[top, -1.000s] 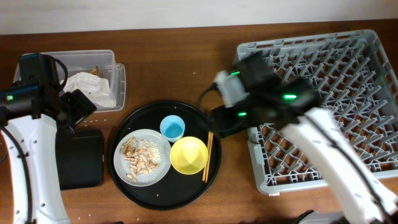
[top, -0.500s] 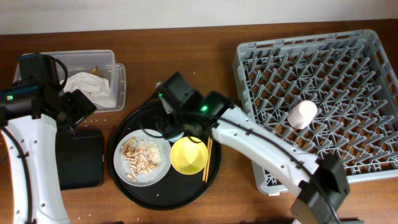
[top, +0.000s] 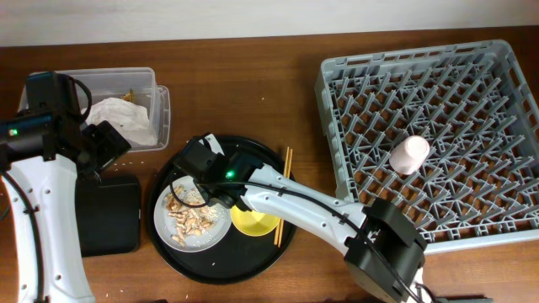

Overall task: Sort waste into correct bins and load items into the dishwasher rack
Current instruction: 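Move the right gripper back to the tray and grasp the blue cup, then carry the blue cup to the rack and set it beside the pink cup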

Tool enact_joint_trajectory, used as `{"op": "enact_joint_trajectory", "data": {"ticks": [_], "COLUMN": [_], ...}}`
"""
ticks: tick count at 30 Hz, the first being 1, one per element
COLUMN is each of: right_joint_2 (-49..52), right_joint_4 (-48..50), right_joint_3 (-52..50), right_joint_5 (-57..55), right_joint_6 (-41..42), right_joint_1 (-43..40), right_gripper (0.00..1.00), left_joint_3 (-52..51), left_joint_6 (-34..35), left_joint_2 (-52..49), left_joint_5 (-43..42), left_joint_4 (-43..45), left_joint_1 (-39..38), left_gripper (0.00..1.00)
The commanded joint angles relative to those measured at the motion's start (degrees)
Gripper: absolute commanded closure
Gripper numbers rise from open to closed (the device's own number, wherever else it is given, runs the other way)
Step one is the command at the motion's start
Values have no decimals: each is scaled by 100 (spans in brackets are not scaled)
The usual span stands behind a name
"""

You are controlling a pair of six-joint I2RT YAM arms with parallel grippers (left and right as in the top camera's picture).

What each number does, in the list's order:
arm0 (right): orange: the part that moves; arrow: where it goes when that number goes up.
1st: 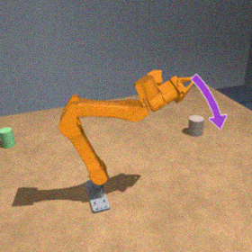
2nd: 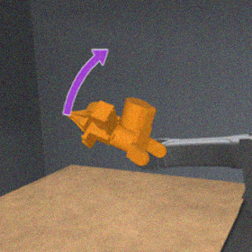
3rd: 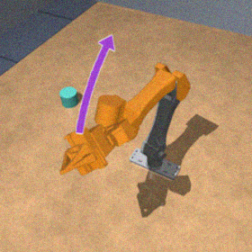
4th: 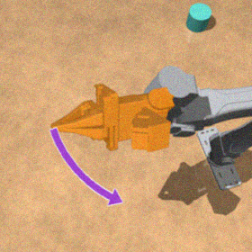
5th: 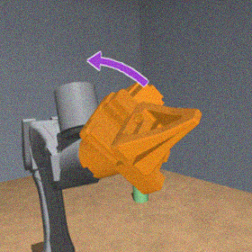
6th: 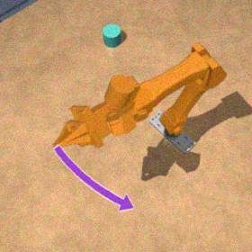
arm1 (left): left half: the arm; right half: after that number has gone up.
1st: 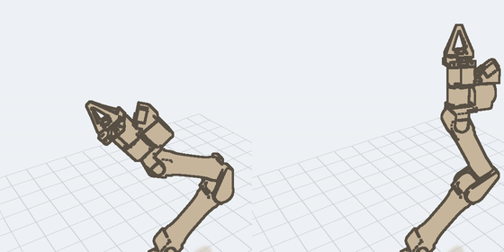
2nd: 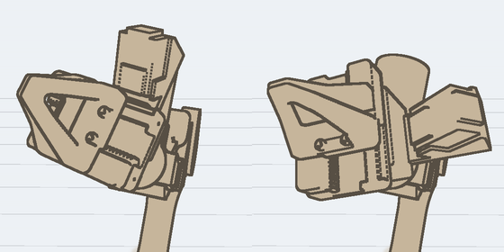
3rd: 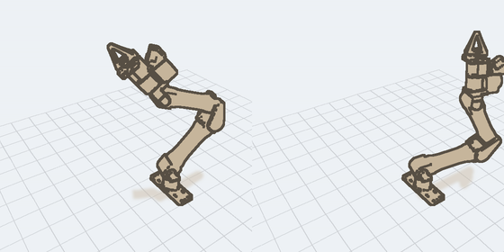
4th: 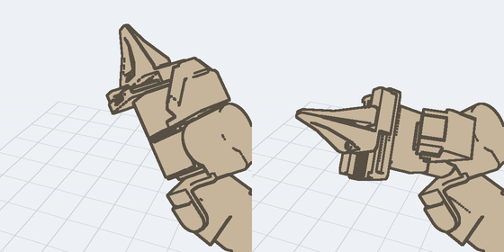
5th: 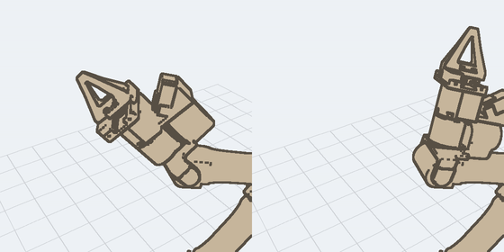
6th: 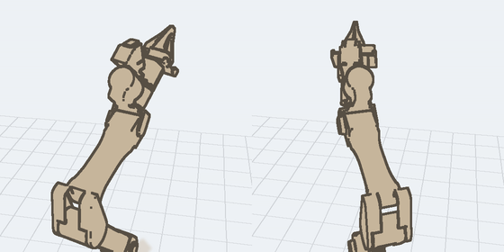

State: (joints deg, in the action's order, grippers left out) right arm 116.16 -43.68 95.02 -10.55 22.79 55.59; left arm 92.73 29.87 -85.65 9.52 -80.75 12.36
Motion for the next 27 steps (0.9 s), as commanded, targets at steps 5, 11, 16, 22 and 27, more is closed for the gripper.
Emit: {"op": "enact_joint_trajectory", "data": {"ticks": [5,11,16,22,27], "right_joint_2": [334,363,411,361,188], "right_joint_4": [-15,-22,-2,-103,-785], "right_joint_3": [87,87,92,358,1397], "right_joint_5": [-190,-216,-168,-173,-455], "right_joint_6": [345,345,476,468,275], "right_joint_1": [7,4,7,-11,-90], "right_gripper": [61,61,85,96,96], "left_joint_3": [-13,-13,-13,-11,-13], "left_joint_6": [72,72,72,72,72], "left_joint_2": [48,48,48,48,48], "left_joint_5": [61,63,61,61,61], "left_joint_4": [11,11,11,11,11], "left_joint_1": [7,7,7,7,7], "left_gripper": [1,1,1,1,1]}}
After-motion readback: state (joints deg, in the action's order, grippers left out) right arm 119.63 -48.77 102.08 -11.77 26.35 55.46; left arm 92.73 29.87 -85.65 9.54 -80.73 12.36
